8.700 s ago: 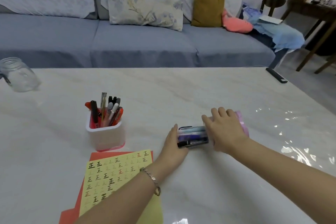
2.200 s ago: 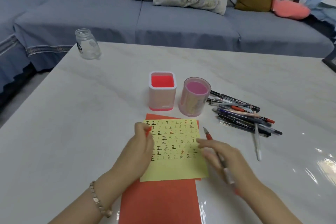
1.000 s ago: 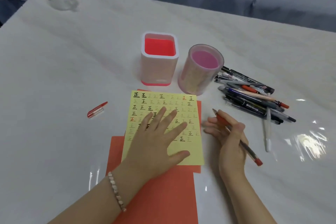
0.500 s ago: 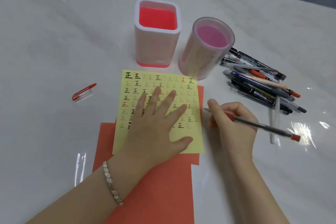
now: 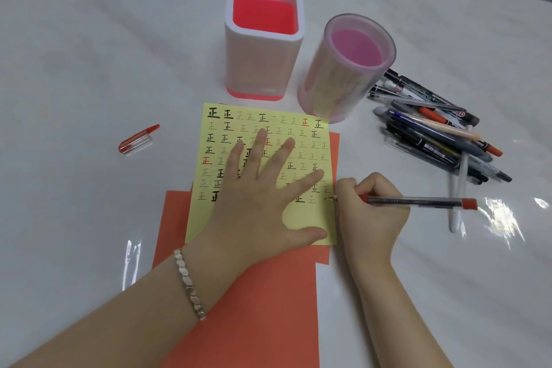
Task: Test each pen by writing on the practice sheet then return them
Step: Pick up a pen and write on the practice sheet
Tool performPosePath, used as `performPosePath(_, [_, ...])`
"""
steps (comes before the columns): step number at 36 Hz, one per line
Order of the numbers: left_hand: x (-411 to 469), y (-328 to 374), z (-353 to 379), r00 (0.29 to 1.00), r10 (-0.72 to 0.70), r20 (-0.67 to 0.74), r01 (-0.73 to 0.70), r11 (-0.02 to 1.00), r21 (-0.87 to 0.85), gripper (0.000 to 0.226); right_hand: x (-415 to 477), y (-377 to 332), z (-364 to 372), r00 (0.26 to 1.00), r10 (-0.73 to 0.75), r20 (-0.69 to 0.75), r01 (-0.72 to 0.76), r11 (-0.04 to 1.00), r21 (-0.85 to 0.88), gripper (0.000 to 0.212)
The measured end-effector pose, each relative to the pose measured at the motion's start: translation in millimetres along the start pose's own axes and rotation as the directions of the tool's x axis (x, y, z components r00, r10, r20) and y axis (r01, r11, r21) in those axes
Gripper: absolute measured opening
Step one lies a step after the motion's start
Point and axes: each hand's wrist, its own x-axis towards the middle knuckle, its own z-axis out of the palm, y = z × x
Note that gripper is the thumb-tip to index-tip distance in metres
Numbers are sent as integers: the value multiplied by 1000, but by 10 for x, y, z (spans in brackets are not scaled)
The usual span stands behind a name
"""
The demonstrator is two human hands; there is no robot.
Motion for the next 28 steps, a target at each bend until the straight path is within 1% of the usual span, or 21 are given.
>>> performPosePath(3, [7, 3, -3, 1000, -8, 0, 8, 1000, -9, 75, -6, -23, 7, 1000, 5, 11, -5, 1000, 0, 34])
performPosePath(12, [4, 5, -5, 1000, -17, -9, 17, 1000, -16, 75, 3, 6, 15, 1000, -16, 7, 16, 1000, -26, 40])
performPosePath(15, [1, 5, -6, 1000, -18, -16, 18, 1000, -23, 75, 8, 14, 16, 1000, -20, 8, 20, 999, -26, 38])
performPosePath(20, [9, 9, -4, 1000, -23, -3, 23, 1000, -13, 76, 21, 38, 19, 998, -59, 14, 60, 994, -89, 38])
performPosePath(23, [9, 7, -3, 1000, -22, 2, 22, 1000, -10, 76, 4, 17, 23, 998, -57, -8, 56, 996, -66, 34])
performPosePath(28, [11, 6, 0, 1000, -18, -3, 18, 1000, -11, 76, 11, 5, 24, 999, -39, -24, 38, 998, -45, 35])
